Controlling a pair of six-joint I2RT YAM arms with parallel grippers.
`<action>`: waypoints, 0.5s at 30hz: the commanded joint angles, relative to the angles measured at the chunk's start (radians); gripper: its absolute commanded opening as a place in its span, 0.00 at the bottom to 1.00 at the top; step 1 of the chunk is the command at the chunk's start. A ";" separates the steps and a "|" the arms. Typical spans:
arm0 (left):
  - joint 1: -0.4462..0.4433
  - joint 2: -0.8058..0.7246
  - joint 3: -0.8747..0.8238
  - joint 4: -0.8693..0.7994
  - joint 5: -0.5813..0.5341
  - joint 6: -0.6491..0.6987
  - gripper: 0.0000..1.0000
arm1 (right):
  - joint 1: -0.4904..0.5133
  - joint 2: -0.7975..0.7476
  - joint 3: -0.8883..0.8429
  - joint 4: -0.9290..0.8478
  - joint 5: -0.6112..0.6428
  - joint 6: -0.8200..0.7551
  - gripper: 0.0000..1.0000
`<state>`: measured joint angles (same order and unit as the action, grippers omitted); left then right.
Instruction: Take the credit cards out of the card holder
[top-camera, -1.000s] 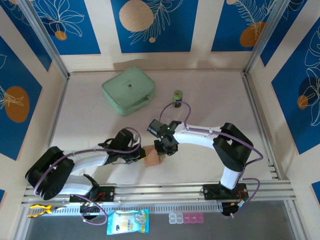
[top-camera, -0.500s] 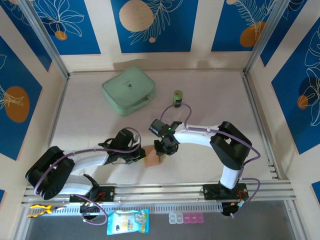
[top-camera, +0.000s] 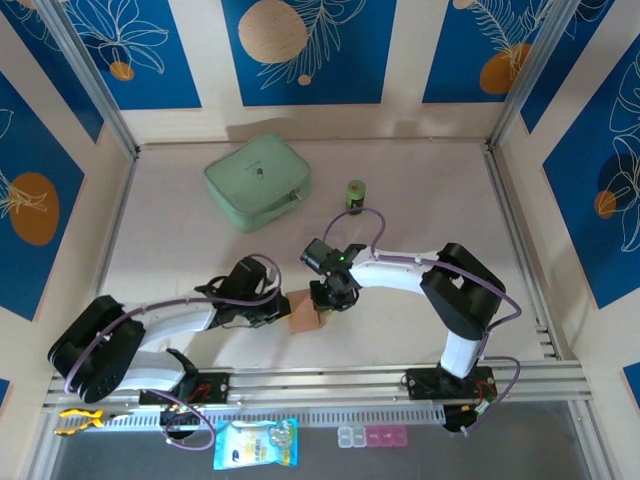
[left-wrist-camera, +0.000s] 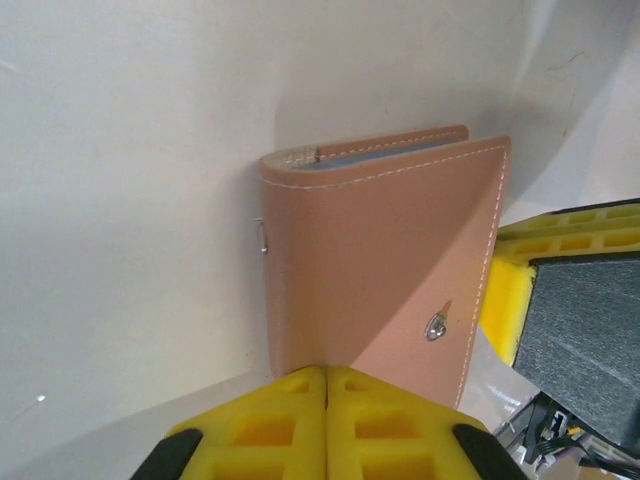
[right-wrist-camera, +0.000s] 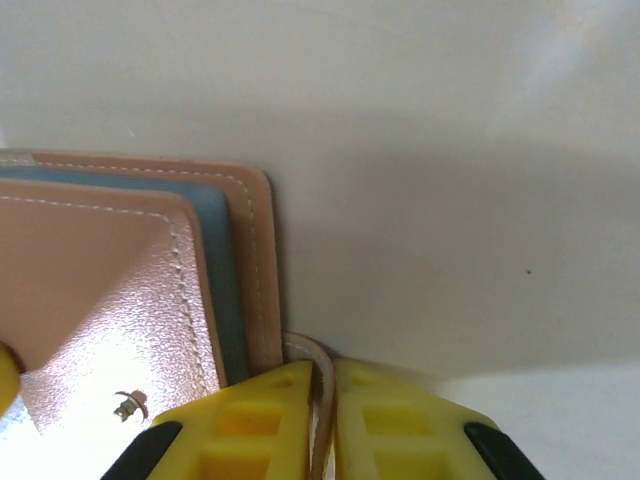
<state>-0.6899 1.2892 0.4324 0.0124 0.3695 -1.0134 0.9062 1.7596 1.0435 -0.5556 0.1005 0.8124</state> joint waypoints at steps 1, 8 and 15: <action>0.008 -0.070 0.035 -0.089 -0.050 0.051 0.11 | -0.017 -0.049 -0.019 -0.028 0.000 -0.004 0.13; 0.032 -0.201 0.034 -0.158 -0.118 0.077 0.20 | -0.032 -0.101 -0.003 -0.084 0.012 -0.021 0.12; 0.073 -0.225 0.037 -0.186 -0.087 0.098 0.21 | -0.033 -0.168 0.013 -0.139 0.054 0.020 0.12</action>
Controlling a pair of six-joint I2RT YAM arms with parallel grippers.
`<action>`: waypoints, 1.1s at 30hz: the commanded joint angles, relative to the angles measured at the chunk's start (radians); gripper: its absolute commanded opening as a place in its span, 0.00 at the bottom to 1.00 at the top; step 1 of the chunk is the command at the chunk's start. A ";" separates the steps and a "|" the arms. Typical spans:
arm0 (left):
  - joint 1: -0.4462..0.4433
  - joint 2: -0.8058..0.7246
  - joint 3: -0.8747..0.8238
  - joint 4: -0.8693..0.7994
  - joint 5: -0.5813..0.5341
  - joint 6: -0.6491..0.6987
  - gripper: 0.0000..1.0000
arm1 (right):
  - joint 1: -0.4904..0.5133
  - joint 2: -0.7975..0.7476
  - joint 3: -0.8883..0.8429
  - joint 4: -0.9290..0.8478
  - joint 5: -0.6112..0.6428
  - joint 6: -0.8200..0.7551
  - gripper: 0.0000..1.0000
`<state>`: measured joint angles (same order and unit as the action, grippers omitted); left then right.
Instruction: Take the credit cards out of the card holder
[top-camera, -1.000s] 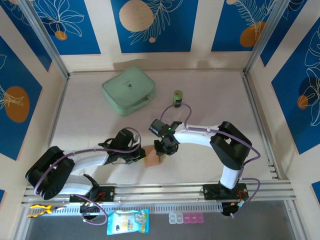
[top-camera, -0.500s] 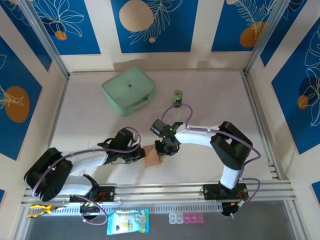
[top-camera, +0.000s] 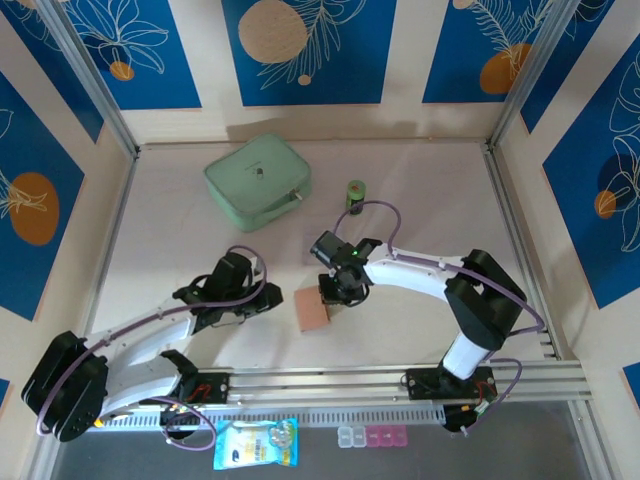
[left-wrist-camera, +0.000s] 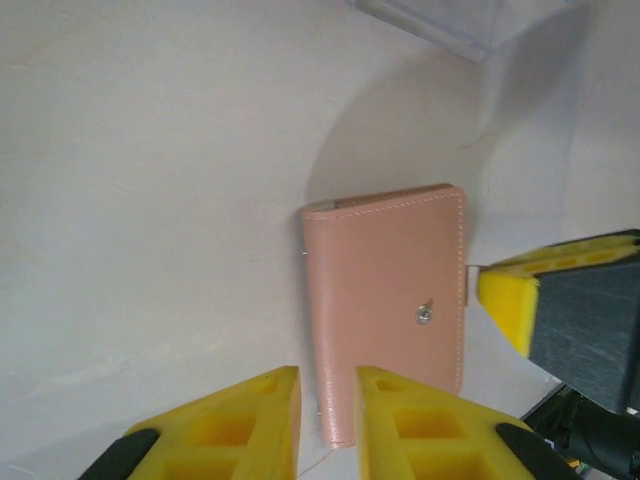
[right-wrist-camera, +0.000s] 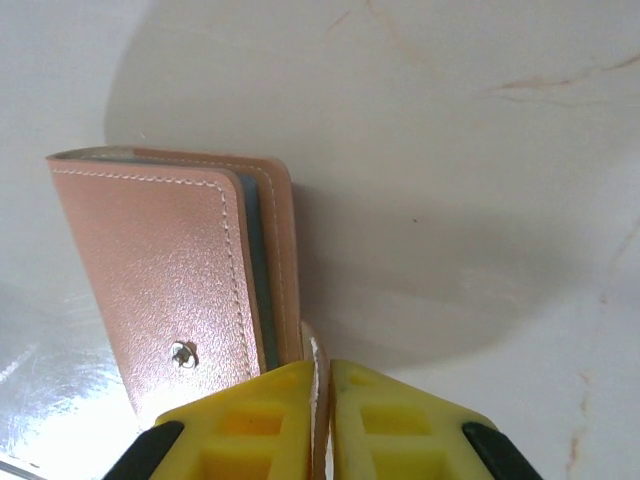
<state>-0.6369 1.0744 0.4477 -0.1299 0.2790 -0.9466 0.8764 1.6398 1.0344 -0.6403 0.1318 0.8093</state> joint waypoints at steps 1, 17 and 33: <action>0.026 -0.010 0.021 -0.045 0.008 0.033 0.21 | -0.004 -0.060 0.020 -0.057 0.025 0.030 0.12; 0.097 0.002 -0.007 -0.019 0.119 0.066 0.23 | 0.068 -0.114 0.071 -0.076 0.056 0.145 0.12; 0.116 -0.037 -0.026 -0.062 0.136 0.095 0.23 | 0.146 -0.014 0.225 -0.102 0.053 0.132 0.12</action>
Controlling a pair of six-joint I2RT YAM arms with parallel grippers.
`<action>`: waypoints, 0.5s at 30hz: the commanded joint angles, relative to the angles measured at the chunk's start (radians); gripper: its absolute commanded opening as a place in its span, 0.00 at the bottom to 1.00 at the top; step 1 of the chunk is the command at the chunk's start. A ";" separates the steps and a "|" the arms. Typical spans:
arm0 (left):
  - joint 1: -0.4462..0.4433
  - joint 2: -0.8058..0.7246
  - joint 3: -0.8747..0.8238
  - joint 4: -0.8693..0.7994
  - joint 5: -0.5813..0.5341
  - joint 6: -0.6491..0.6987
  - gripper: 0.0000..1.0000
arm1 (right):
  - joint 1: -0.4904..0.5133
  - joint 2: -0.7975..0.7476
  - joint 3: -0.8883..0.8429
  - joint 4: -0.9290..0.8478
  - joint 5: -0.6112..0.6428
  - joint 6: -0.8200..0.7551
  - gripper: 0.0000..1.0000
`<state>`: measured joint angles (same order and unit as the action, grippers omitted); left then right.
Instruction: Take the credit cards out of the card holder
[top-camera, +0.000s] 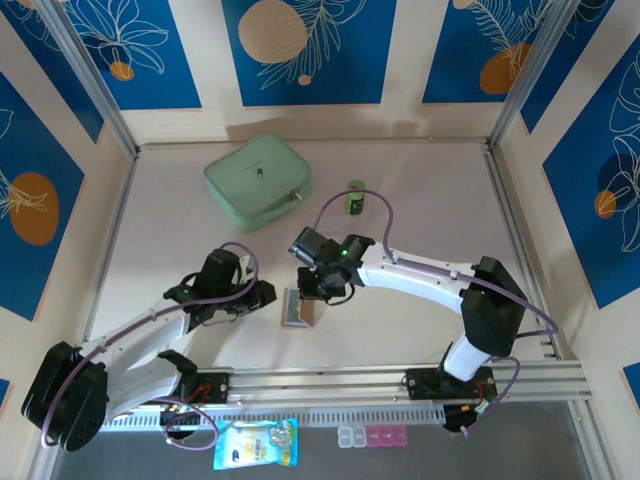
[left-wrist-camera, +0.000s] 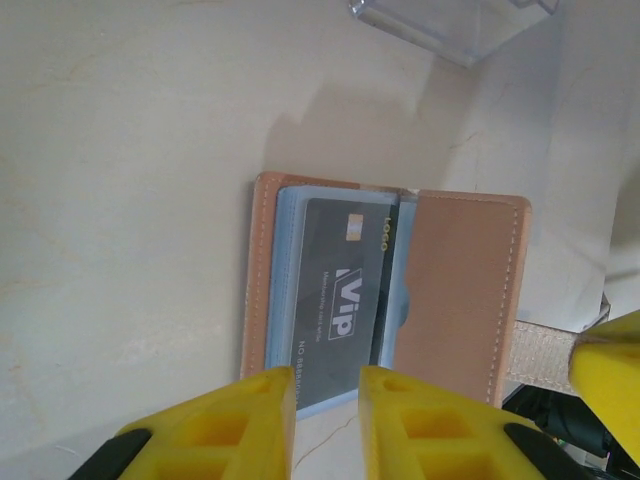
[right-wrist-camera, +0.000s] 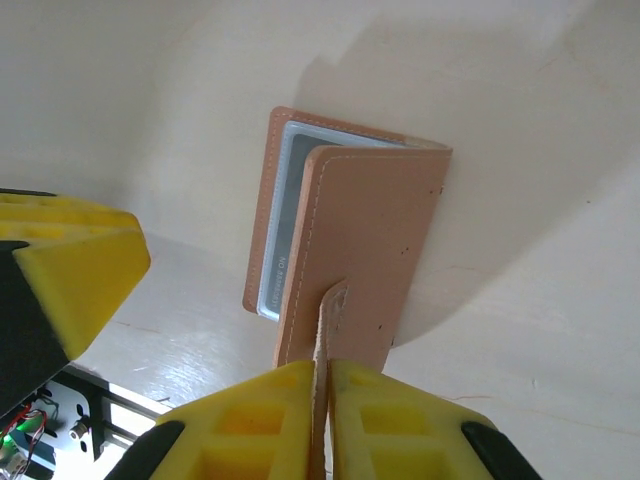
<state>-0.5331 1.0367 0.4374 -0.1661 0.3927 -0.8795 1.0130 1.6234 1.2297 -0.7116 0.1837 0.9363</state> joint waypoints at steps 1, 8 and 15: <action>0.012 0.009 -0.018 -0.021 0.029 0.027 0.22 | 0.010 -0.002 0.030 -0.030 0.000 0.000 0.12; 0.001 0.106 -0.012 0.038 0.082 0.028 0.17 | -0.018 -0.061 -0.032 -0.070 0.029 -0.011 0.12; -0.055 0.211 0.018 0.095 0.094 0.019 0.13 | -0.069 -0.135 -0.155 -0.104 0.059 -0.010 0.12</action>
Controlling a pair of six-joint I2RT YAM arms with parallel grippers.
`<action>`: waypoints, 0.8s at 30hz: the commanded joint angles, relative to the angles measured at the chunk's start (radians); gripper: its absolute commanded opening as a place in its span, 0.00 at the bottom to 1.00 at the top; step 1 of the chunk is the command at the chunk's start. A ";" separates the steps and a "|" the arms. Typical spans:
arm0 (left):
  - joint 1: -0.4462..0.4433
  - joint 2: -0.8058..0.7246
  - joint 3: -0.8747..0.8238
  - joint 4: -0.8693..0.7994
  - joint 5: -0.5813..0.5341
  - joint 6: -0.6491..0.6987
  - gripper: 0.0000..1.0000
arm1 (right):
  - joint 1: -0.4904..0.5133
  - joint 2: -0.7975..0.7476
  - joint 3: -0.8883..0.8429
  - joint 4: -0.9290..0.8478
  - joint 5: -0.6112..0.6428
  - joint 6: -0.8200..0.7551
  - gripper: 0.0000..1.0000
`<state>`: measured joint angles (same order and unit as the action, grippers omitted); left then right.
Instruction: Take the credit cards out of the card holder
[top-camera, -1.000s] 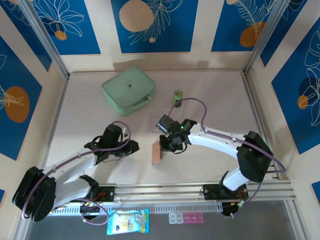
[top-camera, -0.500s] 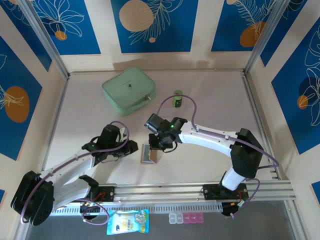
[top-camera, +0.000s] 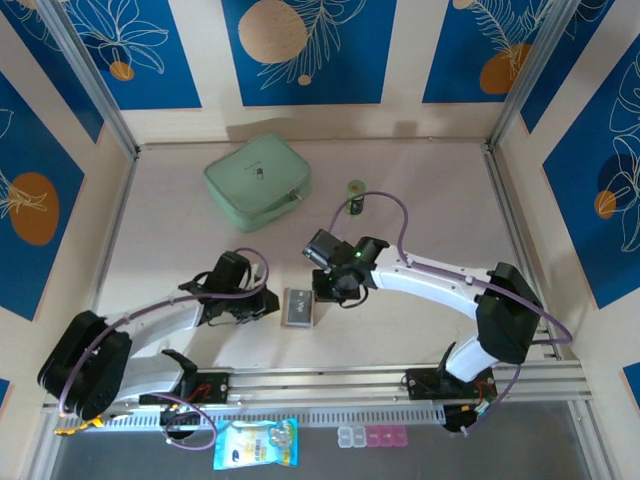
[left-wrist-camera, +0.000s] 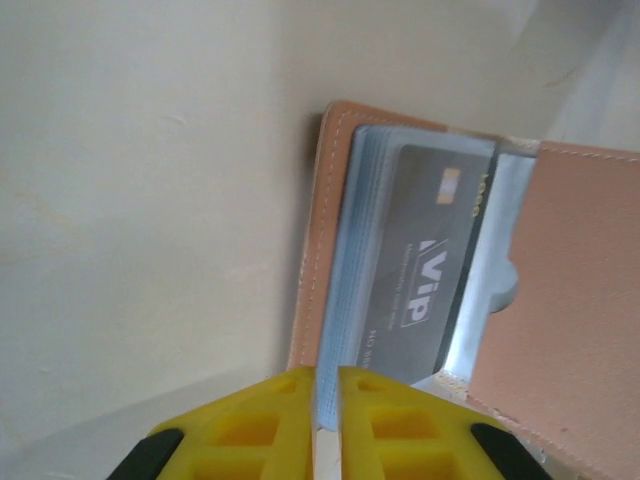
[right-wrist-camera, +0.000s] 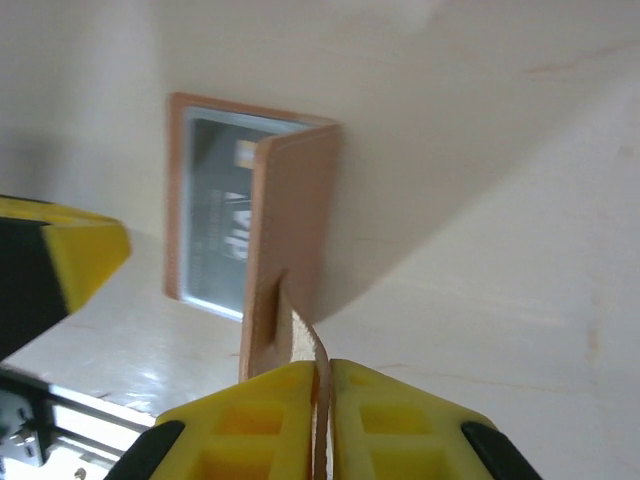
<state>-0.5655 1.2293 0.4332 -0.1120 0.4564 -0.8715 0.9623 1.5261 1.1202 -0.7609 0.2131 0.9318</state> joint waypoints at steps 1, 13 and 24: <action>-0.032 0.025 0.021 0.057 0.028 0.005 0.13 | -0.027 -0.046 -0.061 -0.057 0.035 -0.006 0.12; -0.091 0.107 0.023 0.102 -0.021 -0.034 0.09 | -0.079 0.025 -0.146 -0.023 0.059 -0.048 0.12; -0.091 0.056 0.003 -0.013 -0.116 -0.021 0.06 | -0.070 0.168 -0.060 0.029 0.035 -0.103 0.10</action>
<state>-0.6514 1.3209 0.4351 -0.0555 0.3878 -0.8917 0.8860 1.6661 1.0187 -0.7601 0.2619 0.8505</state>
